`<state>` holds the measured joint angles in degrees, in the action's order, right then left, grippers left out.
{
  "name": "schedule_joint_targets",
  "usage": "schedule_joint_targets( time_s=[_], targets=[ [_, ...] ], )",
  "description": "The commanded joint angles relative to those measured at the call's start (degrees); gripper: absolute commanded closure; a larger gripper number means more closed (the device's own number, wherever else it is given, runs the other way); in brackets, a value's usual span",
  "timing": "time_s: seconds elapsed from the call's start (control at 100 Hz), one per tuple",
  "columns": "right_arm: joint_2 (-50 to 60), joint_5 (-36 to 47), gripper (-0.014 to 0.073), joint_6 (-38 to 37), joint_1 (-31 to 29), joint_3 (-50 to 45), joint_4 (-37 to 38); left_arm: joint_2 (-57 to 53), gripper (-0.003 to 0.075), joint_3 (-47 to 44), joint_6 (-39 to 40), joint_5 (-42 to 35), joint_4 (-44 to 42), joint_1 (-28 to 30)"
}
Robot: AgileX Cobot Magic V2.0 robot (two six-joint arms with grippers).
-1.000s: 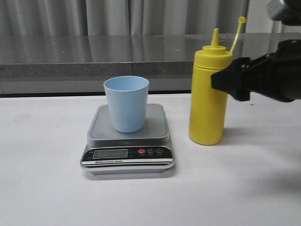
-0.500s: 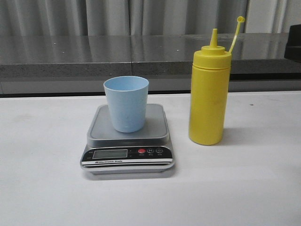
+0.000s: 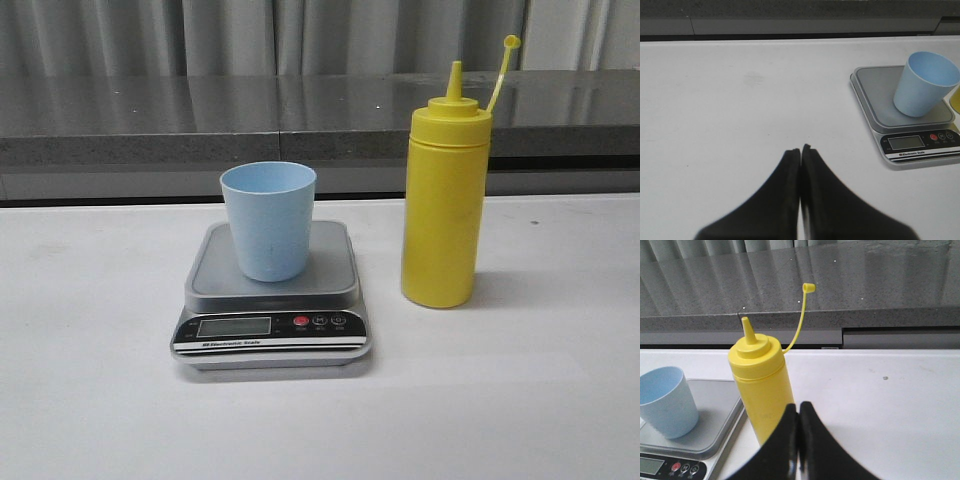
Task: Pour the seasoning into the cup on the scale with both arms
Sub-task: 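Open the right gripper and withdraw it from the bottle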
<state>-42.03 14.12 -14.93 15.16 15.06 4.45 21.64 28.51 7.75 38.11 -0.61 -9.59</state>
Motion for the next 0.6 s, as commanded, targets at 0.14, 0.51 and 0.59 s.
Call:
schedule_joint_targets(
  time_s=[0.14, 0.51, 0.59],
  targets=[
    [10.81, -6.1, 0.0661, 0.49, -0.2, 1.27, 2.95, 0.34, 0.074, 1.55, 0.63, -4.07, 0.21, 0.09],
    [23.55, -15.96, 0.0662, 0.49, -0.2, 1.27, 3.32, 0.34, 0.074, 1.55, 0.63, -4.07, 0.21, 0.09],
    [24.96, -15.91, 0.0662, 0.49, -0.2, 1.27, 3.4, 0.34, 0.074, 1.55, 0.63, -4.07, 0.21, 0.09]
  ],
)
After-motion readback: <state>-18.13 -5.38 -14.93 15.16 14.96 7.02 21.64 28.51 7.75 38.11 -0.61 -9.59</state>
